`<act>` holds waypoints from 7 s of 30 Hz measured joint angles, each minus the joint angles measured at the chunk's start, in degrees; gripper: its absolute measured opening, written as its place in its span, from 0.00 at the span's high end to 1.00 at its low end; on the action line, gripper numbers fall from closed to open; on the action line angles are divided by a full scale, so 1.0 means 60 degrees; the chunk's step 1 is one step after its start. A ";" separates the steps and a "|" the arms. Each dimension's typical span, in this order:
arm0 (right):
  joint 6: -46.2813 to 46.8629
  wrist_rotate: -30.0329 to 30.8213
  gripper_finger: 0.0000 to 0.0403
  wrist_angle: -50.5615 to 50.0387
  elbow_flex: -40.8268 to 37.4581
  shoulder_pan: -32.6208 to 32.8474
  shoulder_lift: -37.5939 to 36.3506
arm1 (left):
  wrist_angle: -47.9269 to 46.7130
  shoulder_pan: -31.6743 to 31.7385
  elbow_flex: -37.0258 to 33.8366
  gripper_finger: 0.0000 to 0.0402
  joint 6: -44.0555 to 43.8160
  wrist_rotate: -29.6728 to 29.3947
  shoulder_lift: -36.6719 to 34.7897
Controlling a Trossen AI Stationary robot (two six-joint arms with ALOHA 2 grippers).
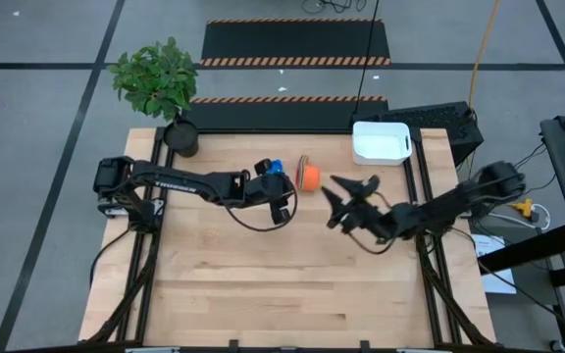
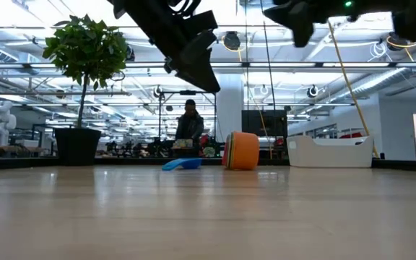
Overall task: Nest measuring cups in basket
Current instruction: Adjust the stacked measuring cup, then stack the blue measuring cup into the red measuring cup
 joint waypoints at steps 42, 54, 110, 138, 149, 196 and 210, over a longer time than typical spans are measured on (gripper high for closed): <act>0.6509 -0.0785 0.51 -0.7063 0.0057 -0.0027 -0.4204 | 0.1940 0.0548 -0.1147 0.07 -0.0782 0.1348 0.0011; 0.6168 -0.0685 0.51 -0.7185 0.0061 -0.0030 -0.4207 | 0.6352 0.1300 -0.3483 0.12 -0.0204 0.2334 0.0011; 0.5385 -0.0672 0.51 -0.7139 0.0061 -0.0070 -0.4203 | 0.7864 0.2146 -0.1485 0.08 -0.2073 0.2790 0.3850; 0.4789 0.0224 0.51 -0.7230 0.0061 -0.0070 -0.4203 | 0.5362 0.1369 -0.1489 0.75 0.2399 0.1710 0.1840; 0.4420 0.0824 0.51 -0.7260 0.0061 -0.0067 -0.4207 | 0.0166 -0.0856 -0.1486 0.75 0.4447 -0.0340 0.0095; 0.4668 0.0822 0.51 -0.7287 0.0057 -0.0132 -0.4203 | -0.6420 -0.3003 0.0976 0.37 -0.0756 -0.3187 -0.0900; 0.4671 0.0815 0.51 -0.7313 0.0057 -0.0132 -0.4203 | -0.2239 0.0117 -0.0993 0.58 -0.0578 -0.3605 -0.1128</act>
